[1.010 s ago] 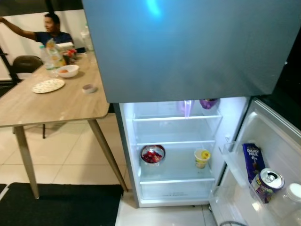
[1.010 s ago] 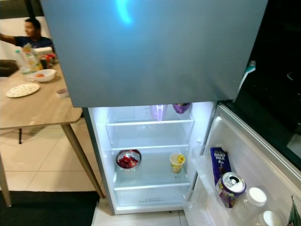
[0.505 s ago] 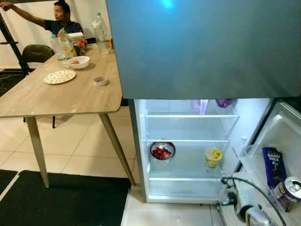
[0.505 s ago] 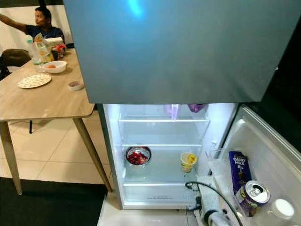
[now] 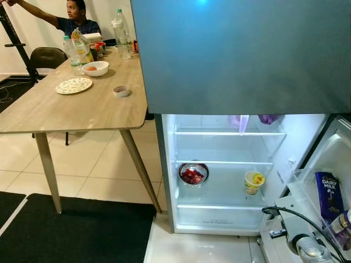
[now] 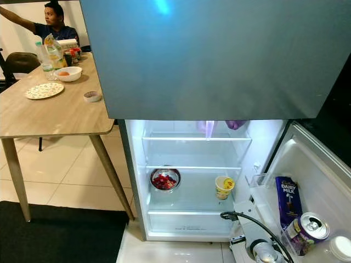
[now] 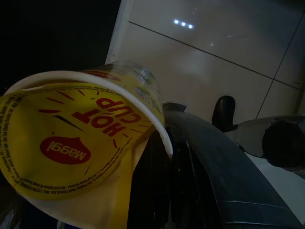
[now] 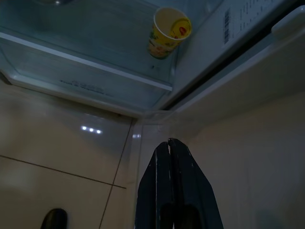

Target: Restocking fridge

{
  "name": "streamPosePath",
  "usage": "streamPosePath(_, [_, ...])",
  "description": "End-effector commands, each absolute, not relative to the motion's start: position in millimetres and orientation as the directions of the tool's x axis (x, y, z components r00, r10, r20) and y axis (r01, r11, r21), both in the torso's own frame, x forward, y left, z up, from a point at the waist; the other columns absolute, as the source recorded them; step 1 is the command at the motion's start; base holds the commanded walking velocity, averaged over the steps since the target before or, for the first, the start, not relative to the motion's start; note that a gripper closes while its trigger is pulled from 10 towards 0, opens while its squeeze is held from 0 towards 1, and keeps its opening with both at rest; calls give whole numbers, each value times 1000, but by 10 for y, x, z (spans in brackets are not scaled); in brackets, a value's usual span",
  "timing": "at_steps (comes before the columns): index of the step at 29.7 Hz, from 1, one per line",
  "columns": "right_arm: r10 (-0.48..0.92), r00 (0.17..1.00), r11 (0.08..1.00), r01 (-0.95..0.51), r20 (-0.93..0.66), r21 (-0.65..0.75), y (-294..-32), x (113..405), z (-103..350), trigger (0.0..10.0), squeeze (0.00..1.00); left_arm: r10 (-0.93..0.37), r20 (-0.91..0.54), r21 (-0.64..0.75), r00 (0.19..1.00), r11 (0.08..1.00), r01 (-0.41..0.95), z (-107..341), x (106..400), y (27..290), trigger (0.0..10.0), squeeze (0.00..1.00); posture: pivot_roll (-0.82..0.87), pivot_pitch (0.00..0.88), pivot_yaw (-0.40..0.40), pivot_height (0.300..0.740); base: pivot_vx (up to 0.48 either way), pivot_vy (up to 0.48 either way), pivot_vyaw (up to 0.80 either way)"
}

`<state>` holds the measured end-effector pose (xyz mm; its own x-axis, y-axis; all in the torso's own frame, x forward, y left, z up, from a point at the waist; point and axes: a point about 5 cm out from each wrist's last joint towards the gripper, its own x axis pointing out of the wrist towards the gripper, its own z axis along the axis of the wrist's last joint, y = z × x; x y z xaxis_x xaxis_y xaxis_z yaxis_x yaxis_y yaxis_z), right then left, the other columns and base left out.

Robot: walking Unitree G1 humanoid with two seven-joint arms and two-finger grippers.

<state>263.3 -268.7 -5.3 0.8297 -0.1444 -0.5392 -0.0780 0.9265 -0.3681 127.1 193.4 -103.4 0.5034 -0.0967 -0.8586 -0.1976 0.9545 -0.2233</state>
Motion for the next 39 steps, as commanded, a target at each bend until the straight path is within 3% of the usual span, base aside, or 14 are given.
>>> streamPosePath(1, [-209, 840, 906, -25, -500, -422, -2856, 2673, 62, 10000, 0, -78, -867, -199, 493, 960, -198, -1034, 1237, 2016, 10000, 0, -71, 8, 12, 740, 0, 0, 0])
streamPosePath(14, [-234, 806, 896, -39, -545, -442, -2926, 2545, -27, 10000, 0, -82, -863, -198, 499, 963, -184, -1018, 1280, 2027, 10000, 0, -73, 0, 14, 740, 0, 0, 0])
streamPosePath(17, [-160, 815, 926, -70, -557, -370, -2809, 2550, -69, 10000, 0, -85, -862, -201, 499, 962, -184, -1020, 1280, 2018, 10000, 0, -72, 0, 15, 740, 0, 0, 0])
streamPosePath(20, [3, 811, 961, -164, -585, -222, -2557, 2543, -160, 10000, 0, -84, -863, -200, 498, 962, -185, -1022, 1274, 2016, 10000, 0, -72, 0, 15, 740, 0, 0, 0])
streamPosePath(23, [45, 798, 960, -200, -602, -193, -2482, 2520, -203, 10000, 0, -82, -864, -199, 497, 962, -187, -1023, 1271, 2018, 10000, 0, -72, 0, 14, 740, 0, 0, 0])
streamPosePath(25, [120, 731, 945, -291, -672, -148, -2302, 2378, -371, 10000, 0, -71, -866, -188, 496, 964, -190, -1023, 1271, 2024, 10000, 0, -69, 0, 13, 740, 0, 0, 0])
streamPosePath(26, [120, 731, 945, -291, -672, -148, -2302, 2378, -371, 10000, 0, -71, -866, -188, 496, 964, -190, -1023, 1271, 2024, 10000, 0, -69, 0, 13, 740, 0, 0, 0])
streamPosePath(28, [80, 634, 938, -309, -769, -157, -2221, 2086, -609, 10000, 0, -62, -867, -179, 494, 965, -193, -1025, 1272, 2023, 10000, 0, -61, 0, 15, 740, 0, 0, 0])
streamPosePath(39, [-46, 513, 976, -162, -857, -149, -2366, 1566, -853, 10000, 0, -46, -869, -167, 493, 964, -205, -1025, 1269, 2036, 10000, 0, -59, 0, 18, 740, 0, 0, 0])
